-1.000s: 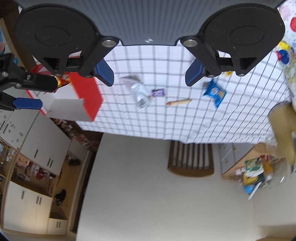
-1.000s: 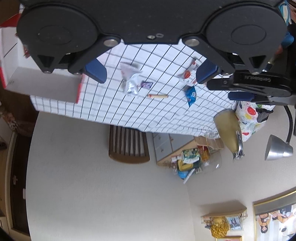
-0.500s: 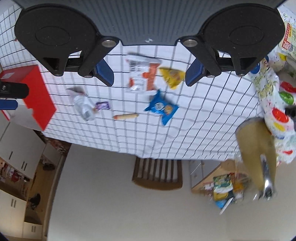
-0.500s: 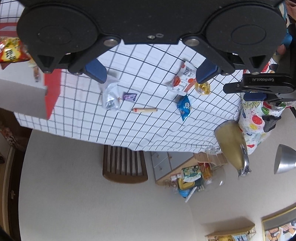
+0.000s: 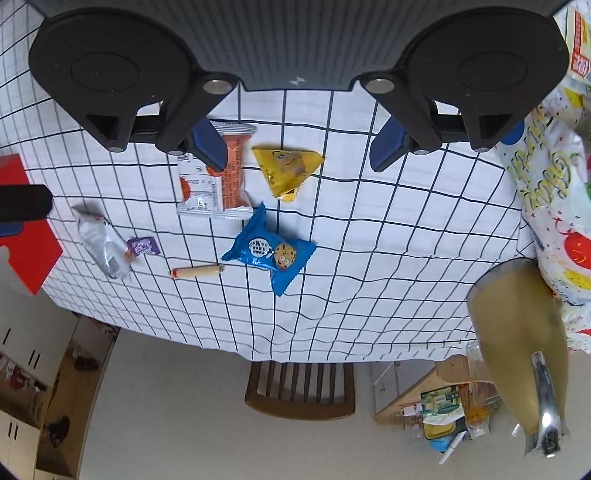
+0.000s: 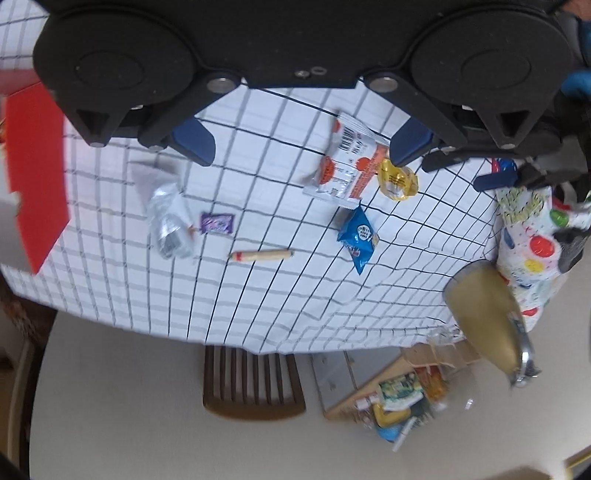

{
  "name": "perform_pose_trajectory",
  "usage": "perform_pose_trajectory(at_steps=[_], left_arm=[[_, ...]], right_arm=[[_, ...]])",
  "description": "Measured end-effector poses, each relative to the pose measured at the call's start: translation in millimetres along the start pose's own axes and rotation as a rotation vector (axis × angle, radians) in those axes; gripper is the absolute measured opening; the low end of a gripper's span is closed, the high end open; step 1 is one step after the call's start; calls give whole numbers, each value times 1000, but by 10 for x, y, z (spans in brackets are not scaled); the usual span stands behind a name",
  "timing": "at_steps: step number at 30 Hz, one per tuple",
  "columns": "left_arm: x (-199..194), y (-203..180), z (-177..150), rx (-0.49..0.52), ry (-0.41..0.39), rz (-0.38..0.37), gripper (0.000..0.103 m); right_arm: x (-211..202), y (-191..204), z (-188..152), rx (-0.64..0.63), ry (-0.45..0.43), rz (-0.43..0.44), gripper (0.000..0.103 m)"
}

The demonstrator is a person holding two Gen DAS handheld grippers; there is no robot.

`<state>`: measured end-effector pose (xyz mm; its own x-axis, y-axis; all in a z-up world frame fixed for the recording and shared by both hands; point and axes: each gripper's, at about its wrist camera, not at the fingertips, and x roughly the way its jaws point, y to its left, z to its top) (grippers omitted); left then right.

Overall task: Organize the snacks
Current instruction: 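Grasp the orange-white pastry packet with the right tool while the left tool grasps the yellow triangular packet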

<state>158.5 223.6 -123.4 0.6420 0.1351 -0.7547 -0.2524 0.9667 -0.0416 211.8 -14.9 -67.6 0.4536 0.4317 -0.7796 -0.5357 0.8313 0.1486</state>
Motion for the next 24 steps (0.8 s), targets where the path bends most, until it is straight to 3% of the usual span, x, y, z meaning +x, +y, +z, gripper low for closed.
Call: perform_pose_trajectory(at_steps=[14,23,24], left_arm=[[542,179,36,-26,58,-78,84],[701,233,22,-78,77,-108,83],[710,228,18,-78,77,-109,80]], right_arm=[[1039,136,213,281,200,-60,91],[1411,298,265,294,256,-142,91],[1444,312,267,301,261,-144,91]])
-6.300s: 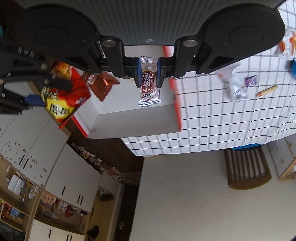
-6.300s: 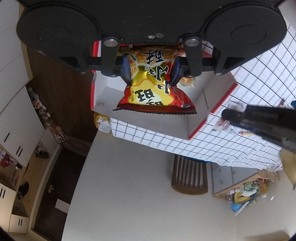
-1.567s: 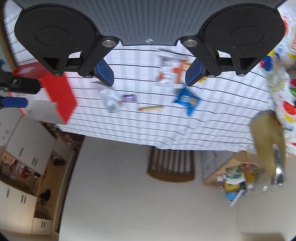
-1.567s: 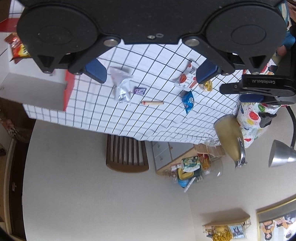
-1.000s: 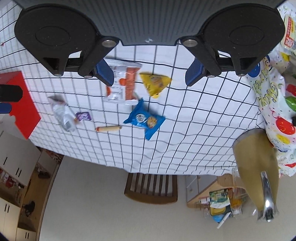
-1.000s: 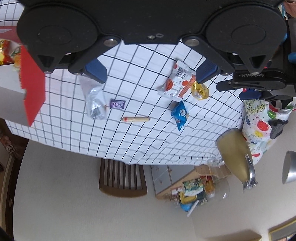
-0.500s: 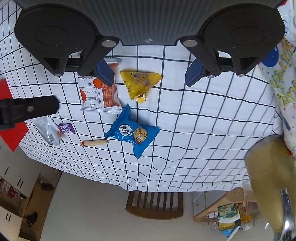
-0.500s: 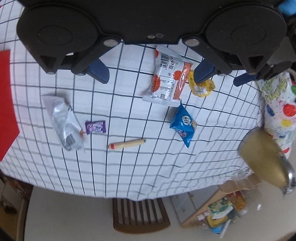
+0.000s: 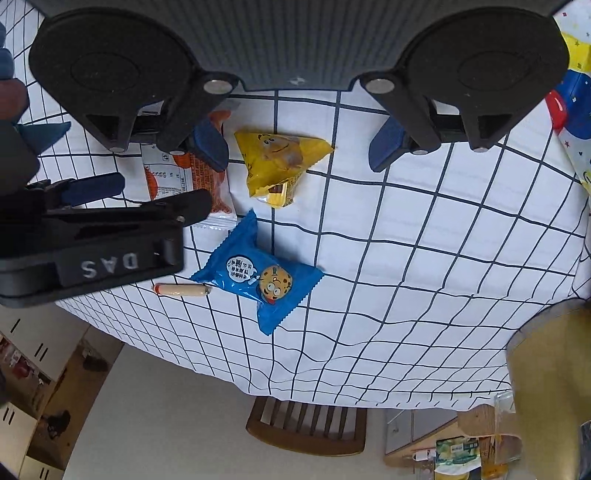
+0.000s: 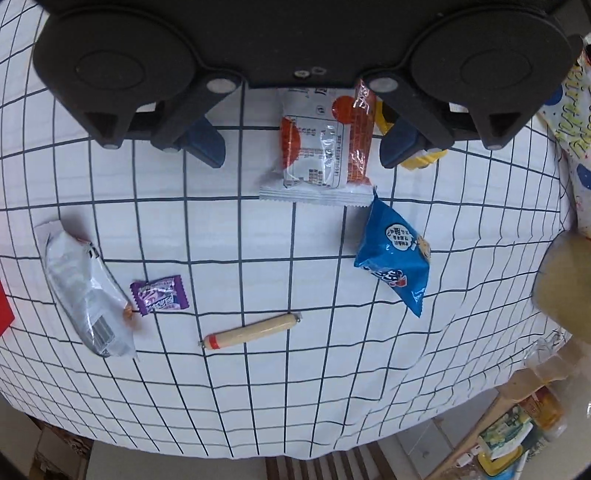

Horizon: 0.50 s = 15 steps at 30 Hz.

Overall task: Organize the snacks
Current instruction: 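Grasp the orange-white pastry packet with the right tool while the left tool grasps the yellow triangular packet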

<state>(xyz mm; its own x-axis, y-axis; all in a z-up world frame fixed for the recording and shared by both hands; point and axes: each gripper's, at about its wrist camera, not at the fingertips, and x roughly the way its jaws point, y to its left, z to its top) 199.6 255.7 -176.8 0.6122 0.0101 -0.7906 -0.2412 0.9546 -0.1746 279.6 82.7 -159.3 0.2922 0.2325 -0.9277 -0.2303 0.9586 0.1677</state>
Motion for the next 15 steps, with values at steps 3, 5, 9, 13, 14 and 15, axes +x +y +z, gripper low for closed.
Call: perform_pose_trajectory(at_steps=[3,5,9,13,14,15], left_arm=[[35,21,5,-24,7,-15,77],[42,32,8,-34,3,-24,72],[55,3,18,-23,0,-43,66],[63,-27,14,-21,-4,-51,52],[65,-31,15,-20,-4,-53,49],[66,-36,17,-19,-3,-54,48]], right_arm=[[56,62,-2,0,1,-31,89],[83,88,-12,3,6,-46,85],[120,125,-33,-3,17,-74,81],[127,139,-36,-4,17,-81,77],[133,143,-26,-4,17,-79,74],[127,147,-25,-2,15,-77,72]])
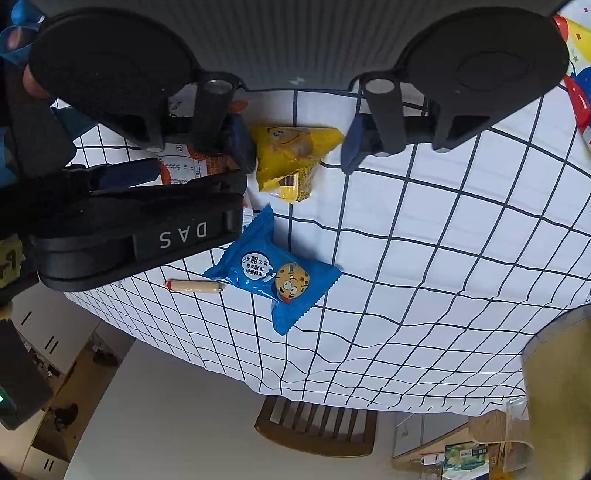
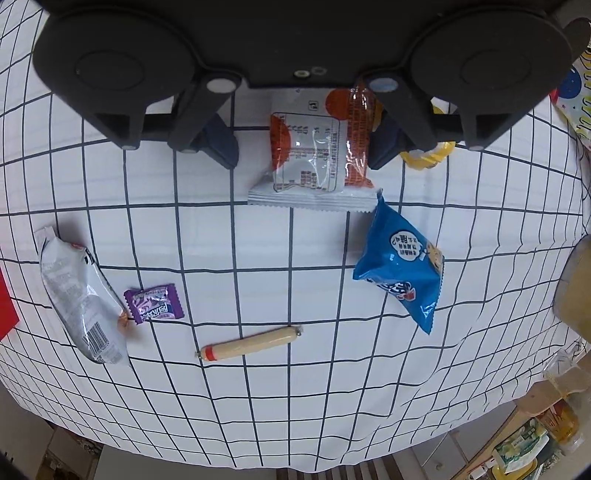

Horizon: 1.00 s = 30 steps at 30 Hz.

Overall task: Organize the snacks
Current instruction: 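Grasp the orange-white pastry packet with the right tool while the left tool grasps the yellow triangular packet, then carry the pastry packet and yellow packet with both tools over the red box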

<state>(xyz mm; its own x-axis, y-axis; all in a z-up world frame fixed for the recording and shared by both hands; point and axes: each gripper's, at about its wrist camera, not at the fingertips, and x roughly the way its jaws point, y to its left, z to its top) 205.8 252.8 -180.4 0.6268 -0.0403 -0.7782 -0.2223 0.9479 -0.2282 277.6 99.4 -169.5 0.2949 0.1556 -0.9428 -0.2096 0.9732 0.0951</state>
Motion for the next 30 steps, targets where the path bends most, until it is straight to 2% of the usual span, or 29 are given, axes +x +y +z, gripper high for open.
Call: perform_pose_trajectory(at_steps=[4,8,20,30], left_arm=[[-4,-12,8,3,2,-4,40],[-5,-4,10,-11,12,-7,37],[-113,-112,-71,-20,27,-21,35],[-329,-436,-175,-19,39,-60,35]], right_arm=[[-40,-14,-1,8,-6,20,55],[-95,-55,-11,0,-12,19,49],[-344,-413,-154,20,-40,37,47],[-703,-870,-361,38,-58,79,47]])
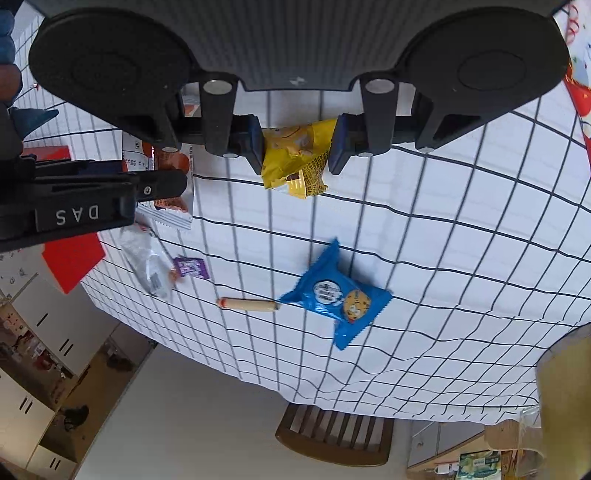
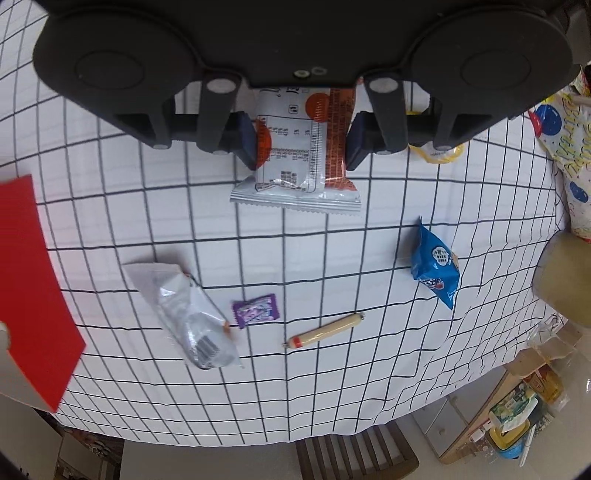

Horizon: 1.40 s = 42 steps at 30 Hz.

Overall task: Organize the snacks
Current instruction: 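Carry the pastry packet and yellow packet with both tools over the red box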

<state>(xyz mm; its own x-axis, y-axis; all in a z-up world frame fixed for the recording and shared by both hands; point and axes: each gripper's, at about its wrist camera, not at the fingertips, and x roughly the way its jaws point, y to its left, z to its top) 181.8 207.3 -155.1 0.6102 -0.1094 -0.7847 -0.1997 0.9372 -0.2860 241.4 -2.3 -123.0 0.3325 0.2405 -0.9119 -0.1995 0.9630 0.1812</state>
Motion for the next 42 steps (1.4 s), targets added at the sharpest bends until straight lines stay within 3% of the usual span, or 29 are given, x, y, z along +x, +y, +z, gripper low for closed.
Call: perform_pose_trajectory(at_steps=[17,25,42], left_arm=[[-397,-999,-98,81,-7,-73,35],[-497,-1640,-47,119,-25,-132,35],[-435,-3050,32,231,-69,-187,35]], right_arm=[[-923,-963,-163,-12,-63,50,48],[-1287,-1459,-80,-31,-119,53,48],[-1790,-2666,236,-3,-237,18,48]])
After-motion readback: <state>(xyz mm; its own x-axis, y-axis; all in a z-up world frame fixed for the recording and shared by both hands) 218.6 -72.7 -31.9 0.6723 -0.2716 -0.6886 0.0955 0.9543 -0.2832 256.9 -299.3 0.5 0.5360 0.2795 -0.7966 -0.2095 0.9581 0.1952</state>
